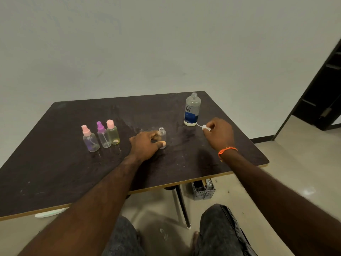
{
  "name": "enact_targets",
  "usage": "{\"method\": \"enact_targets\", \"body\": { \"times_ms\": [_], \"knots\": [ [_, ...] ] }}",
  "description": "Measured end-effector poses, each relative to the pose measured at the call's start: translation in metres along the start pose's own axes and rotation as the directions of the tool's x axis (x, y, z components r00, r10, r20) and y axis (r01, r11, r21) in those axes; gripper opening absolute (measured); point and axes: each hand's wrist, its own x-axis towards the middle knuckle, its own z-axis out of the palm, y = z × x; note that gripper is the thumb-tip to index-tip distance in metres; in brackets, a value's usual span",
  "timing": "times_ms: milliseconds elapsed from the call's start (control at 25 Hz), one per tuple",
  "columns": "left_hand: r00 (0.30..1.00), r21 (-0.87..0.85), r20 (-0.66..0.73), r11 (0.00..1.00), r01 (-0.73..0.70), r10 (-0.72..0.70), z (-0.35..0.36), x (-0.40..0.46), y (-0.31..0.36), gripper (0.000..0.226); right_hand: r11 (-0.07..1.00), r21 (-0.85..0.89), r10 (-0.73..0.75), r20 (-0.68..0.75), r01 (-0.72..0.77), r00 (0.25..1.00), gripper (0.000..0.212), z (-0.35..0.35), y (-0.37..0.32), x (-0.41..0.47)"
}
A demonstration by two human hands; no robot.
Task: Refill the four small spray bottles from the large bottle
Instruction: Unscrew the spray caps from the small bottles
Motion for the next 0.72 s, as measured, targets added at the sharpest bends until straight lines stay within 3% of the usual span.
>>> {"method": "enact_targets", "body": {
  "times_ms": [240,720],
  "knots": [
    [1.000,-0.006,-0.010,1.000,0.002,-0.002,0.000,0.000,-0.002,0.048,0.988,-0.153,0.001,0.030,0.003,1.000,0.015,0.027,0.026,-0.020],
    [1.000,-0.034,-0.013,0.999,0.004,-0.004,0.003,0.002,-0.007,0.052,0.988,-0.147,0.046,0.047,-0.039,0.998,0.030,0.022,0.033,-0.015]
  ]
}}
